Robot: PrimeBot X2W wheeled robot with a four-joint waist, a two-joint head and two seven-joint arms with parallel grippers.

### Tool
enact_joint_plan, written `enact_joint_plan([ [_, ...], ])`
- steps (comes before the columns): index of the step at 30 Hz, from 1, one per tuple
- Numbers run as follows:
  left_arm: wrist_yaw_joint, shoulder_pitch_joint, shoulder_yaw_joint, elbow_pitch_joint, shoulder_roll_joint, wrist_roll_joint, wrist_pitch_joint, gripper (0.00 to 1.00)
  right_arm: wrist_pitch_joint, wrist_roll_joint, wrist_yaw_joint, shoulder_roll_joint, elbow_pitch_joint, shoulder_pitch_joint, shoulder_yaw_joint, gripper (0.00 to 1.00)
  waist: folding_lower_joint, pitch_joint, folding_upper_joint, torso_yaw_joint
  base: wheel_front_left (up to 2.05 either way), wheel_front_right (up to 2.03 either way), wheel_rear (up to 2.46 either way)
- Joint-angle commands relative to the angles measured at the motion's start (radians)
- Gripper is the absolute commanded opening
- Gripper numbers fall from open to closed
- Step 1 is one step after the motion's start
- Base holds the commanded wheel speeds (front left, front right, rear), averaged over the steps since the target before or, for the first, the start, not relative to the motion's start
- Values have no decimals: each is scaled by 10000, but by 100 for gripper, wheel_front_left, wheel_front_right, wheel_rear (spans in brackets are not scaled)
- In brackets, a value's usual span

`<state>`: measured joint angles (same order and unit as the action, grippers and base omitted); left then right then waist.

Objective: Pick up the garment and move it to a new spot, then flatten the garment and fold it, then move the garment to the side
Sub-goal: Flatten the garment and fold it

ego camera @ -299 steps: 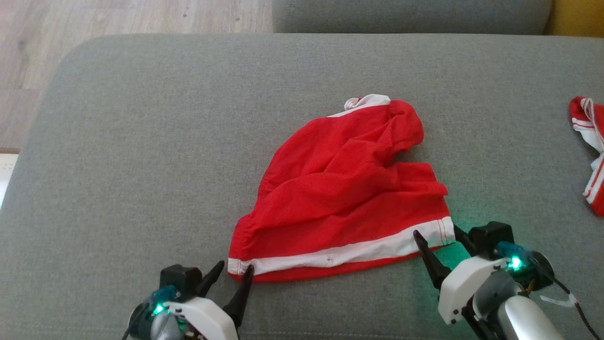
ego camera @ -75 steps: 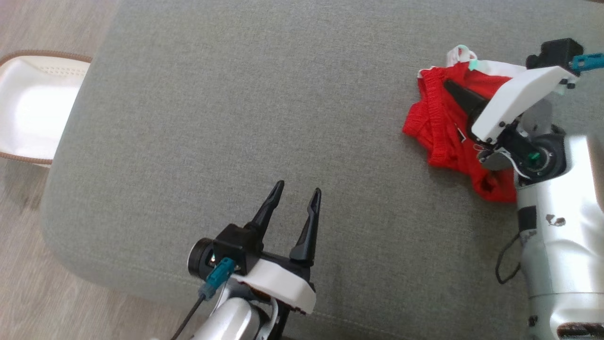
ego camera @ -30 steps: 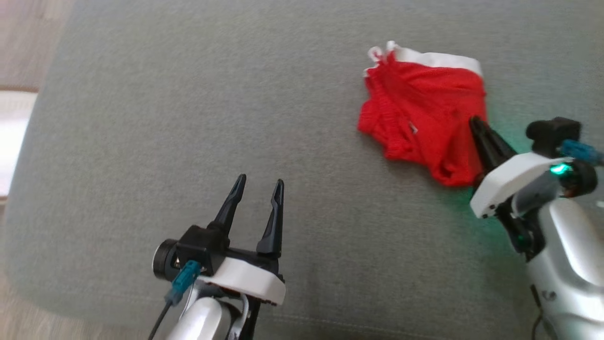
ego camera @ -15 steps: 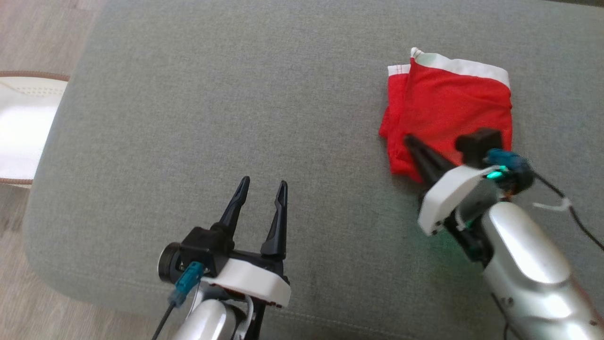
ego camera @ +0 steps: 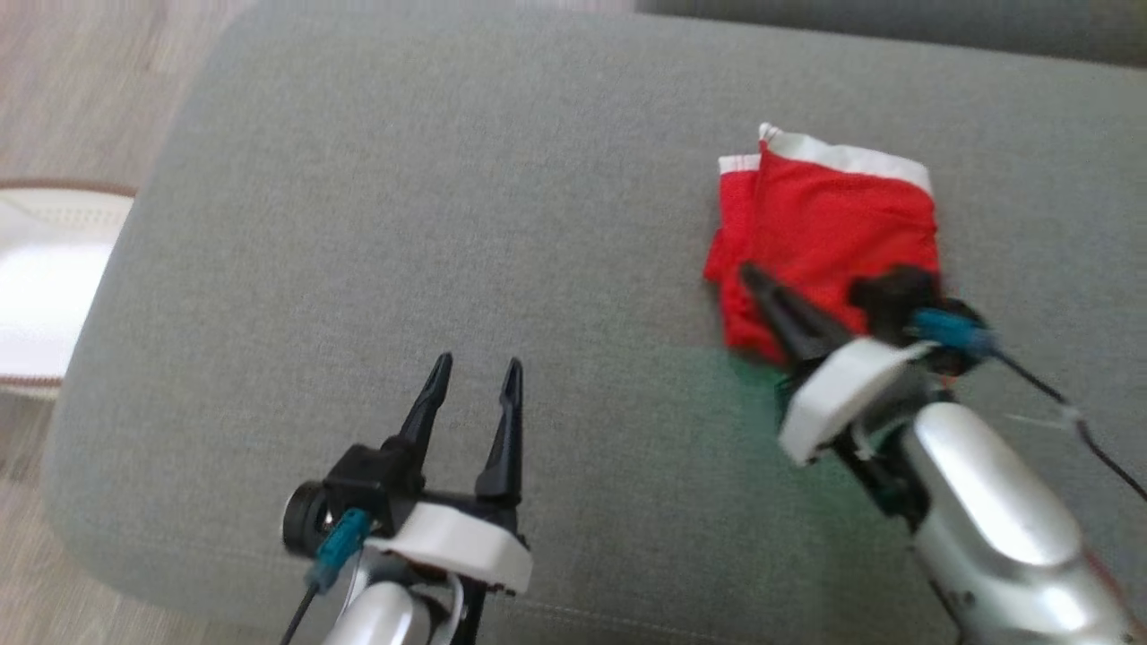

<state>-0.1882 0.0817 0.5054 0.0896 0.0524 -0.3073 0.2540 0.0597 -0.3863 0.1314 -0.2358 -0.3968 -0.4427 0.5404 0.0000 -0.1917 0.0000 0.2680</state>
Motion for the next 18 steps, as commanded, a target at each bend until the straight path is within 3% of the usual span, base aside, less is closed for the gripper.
enact_joint_plan([
  [1,53,-9,-419,-234,-22,134,78,100,-324,89,-7,-81,496,294,-355,0,0,339,0,-205,0,0,0],
  [3,130,-176,-665,-143,-22,302,78,100,-773,304,-7,-131,847,747,-1184,5,0,608,0,-376,0,0,0],
  [5,252,-375,-944,-35,-22,483,78,100,-1192,580,-7,-118,1231,1277,-2025,54,0,865,0,-541,0,0,0],
  [6,326,-469,-1083,17,-15,580,78,100,-1374,735,-7,-107,1428,1561,-2431,90,0,993,0,-613,0,0,0],
  [7,402,-570,-1217,74,5,668,78,100,-1532,917,-7,-108,1627,1850,-2791,100,0,1110,0,-682,0,0,0],
  [13,819,-1093,-1979,259,90,1018,78,100,-2289,1675,-7,168,2376,3445,-4991,100,0,1639,0,-986,0,0,0],
  [18,1113,-1416,-2446,325,66,1147,78,100,-2775,1934,-7,547,2367,4685,-5856,100,0,2008,0,-1084,0,0,0],
])
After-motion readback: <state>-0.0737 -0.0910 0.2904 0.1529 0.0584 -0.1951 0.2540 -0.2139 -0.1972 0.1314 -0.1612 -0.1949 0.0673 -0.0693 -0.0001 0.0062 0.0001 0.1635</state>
